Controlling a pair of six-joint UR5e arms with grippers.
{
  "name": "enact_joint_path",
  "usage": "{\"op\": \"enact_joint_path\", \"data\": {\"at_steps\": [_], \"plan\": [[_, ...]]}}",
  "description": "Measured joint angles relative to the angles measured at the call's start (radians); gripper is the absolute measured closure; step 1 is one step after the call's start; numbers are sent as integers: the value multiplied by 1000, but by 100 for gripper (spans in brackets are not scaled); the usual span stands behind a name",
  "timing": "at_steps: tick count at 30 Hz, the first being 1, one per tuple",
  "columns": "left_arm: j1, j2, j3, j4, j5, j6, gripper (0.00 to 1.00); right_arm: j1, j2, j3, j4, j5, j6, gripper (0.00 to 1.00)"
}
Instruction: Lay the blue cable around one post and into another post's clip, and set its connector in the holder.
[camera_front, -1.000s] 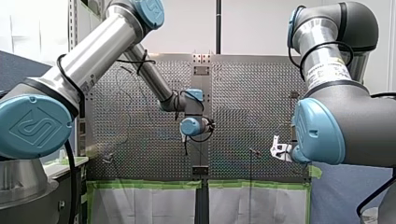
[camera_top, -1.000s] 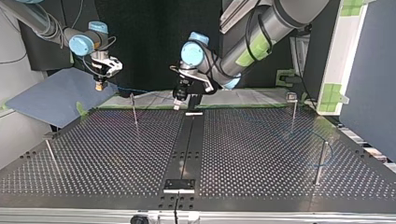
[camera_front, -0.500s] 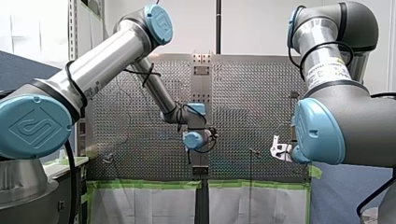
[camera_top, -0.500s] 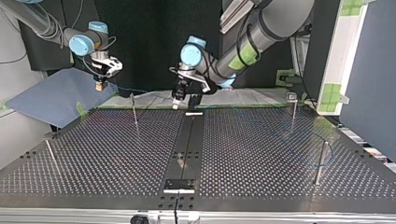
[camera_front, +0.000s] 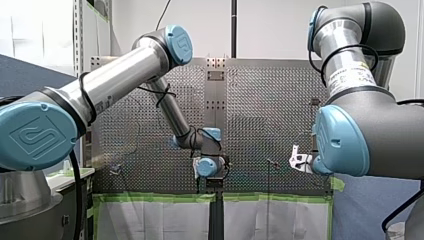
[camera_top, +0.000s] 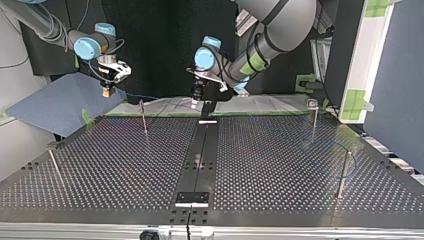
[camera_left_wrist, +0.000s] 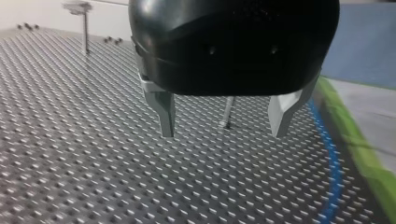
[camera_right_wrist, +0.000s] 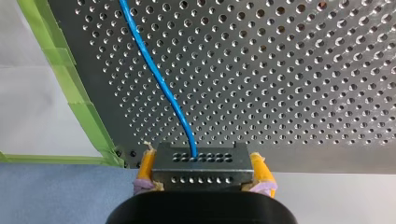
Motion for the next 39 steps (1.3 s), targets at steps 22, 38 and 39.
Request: {"op": "enact_joint_path", "data": {"at_steps": [22,38,39], "plan": [[-23,-189,60,-29,-21,47,0,0,0,0,-1,-3,2,98],[-31,-245,134,-82,-26,50,0,-2,0,0,0,-5,1,98],[-32,-244,140,-85,-26,50,0,-2,0,0,0,-5,1,98]]}}
